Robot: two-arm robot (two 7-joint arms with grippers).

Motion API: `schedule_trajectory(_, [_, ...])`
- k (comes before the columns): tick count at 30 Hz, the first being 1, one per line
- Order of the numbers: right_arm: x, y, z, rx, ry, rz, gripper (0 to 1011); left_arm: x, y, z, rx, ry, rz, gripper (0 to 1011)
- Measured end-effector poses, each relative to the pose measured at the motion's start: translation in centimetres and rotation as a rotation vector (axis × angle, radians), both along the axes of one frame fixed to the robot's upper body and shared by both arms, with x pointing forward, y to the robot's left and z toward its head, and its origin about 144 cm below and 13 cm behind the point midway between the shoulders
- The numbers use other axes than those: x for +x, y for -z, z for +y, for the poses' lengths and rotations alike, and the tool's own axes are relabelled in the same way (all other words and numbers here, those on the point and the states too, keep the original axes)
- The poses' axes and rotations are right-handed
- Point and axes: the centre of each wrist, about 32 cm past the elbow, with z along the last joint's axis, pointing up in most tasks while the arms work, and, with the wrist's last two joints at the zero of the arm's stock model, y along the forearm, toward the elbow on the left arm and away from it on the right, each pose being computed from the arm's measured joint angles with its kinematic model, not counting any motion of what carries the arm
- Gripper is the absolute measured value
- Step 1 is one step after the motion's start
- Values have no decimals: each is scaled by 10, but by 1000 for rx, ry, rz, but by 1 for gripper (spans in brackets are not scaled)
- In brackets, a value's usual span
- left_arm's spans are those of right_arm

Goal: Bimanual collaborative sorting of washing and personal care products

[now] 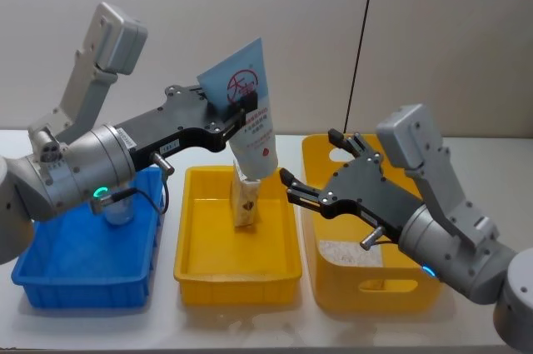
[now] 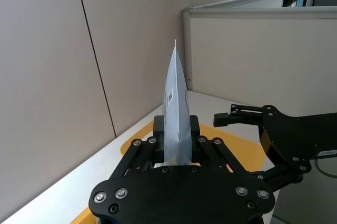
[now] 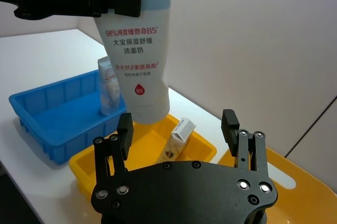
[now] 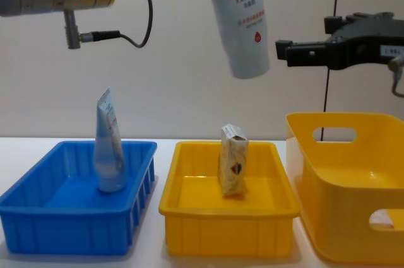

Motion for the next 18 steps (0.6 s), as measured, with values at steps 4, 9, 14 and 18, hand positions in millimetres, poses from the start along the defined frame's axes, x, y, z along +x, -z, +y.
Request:
schedule_trajectory(4, [5, -2, 1, 1, -20, -4, 1004, 0, 0, 0, 0, 0, 0, 222])
schedule_trajectory(9, [12, -3, 2, 7, -44, -9, 1004, 0, 0, 0, 0, 0, 0, 223])
schedule_trajectory(14, [19, -4, 4, 13, -65, -11, 1004, 0, 0, 0, 0, 0, 0, 223])
schedule_trajectory(18, [26, -4, 6, 19, -88, -9, 1003, 0, 0, 0, 0, 0, 0, 223])
